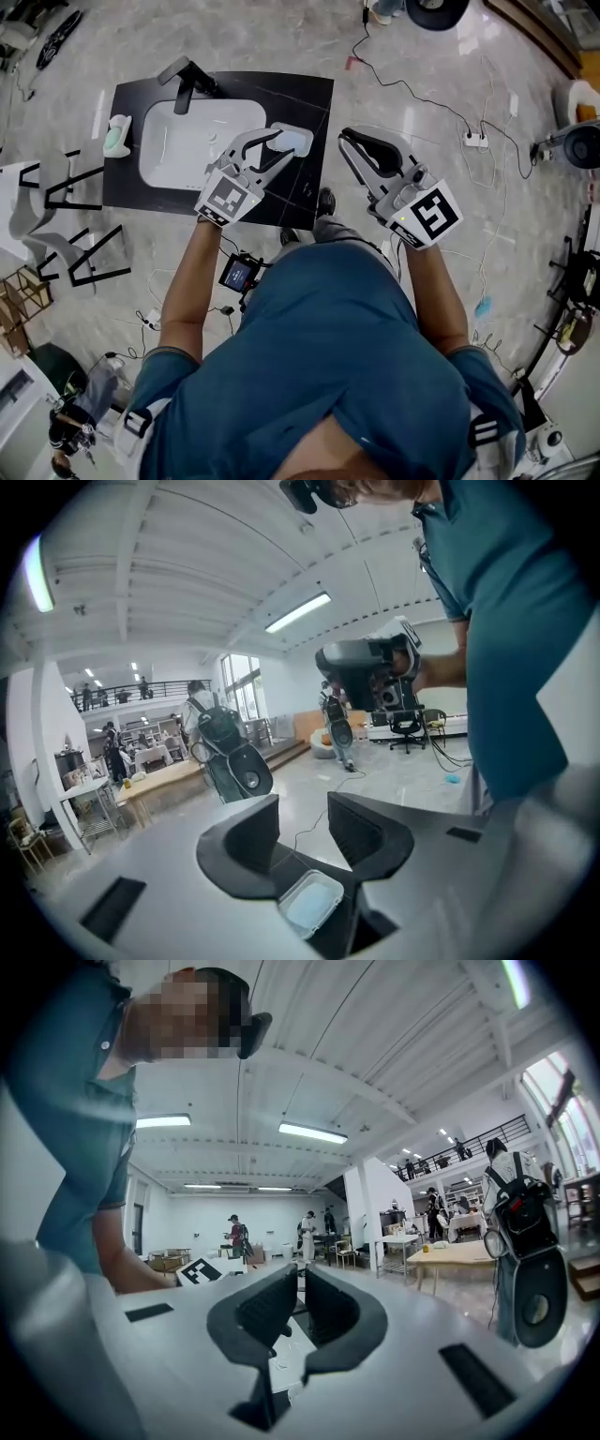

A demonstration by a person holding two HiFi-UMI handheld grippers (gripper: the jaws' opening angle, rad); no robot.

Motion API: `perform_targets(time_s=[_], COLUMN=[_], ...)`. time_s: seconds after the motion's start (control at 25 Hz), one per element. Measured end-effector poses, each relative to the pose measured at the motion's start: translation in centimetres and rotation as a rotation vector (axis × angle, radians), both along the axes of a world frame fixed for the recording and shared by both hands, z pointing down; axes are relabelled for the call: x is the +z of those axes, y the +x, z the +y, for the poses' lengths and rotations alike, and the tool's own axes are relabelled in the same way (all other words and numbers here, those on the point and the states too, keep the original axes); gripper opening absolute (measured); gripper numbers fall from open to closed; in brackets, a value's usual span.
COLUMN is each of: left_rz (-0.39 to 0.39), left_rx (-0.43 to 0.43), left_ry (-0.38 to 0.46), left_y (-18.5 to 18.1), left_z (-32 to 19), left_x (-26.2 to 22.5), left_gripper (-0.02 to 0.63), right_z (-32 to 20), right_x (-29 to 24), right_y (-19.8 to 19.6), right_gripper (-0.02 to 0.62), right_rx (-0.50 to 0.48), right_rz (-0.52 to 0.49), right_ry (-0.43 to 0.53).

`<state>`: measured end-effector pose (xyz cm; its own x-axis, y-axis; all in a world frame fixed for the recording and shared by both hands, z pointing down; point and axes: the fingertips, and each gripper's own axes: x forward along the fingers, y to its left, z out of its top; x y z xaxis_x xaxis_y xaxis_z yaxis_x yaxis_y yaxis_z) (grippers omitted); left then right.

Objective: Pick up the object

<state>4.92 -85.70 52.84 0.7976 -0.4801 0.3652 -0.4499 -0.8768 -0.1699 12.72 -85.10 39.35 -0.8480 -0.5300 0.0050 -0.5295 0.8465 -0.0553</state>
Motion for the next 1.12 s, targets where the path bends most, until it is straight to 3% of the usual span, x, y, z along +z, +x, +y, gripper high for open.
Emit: perform_targets(time_s=[0.48, 0.84, 1.12], left_rz=[-0.297, -0.513, -0.618], left_rx=[0.195, 0.324, 0.394], left_ry=[-0.029, -0.098, -0.133], left_y=[1.9, 1.2, 1.4], left_z=[-1.5, -2.0, -2.5], left_x=[9.3, 17.5, 21.9], left_gripper=[0.333, 0.435, 0.486], right_z=[-1.9, -2.9, -3.9], right_x=[1.2, 2.3, 3.2], right_y=[1.3, 1.8, 2.7], right_gripper=[0.015, 0.015, 0.015], right_rx=[-0.002, 0.006, 0.016], right_rz=[0.009, 0.02, 0.028], right_ry=[-0.03, -0.053, -0.077])
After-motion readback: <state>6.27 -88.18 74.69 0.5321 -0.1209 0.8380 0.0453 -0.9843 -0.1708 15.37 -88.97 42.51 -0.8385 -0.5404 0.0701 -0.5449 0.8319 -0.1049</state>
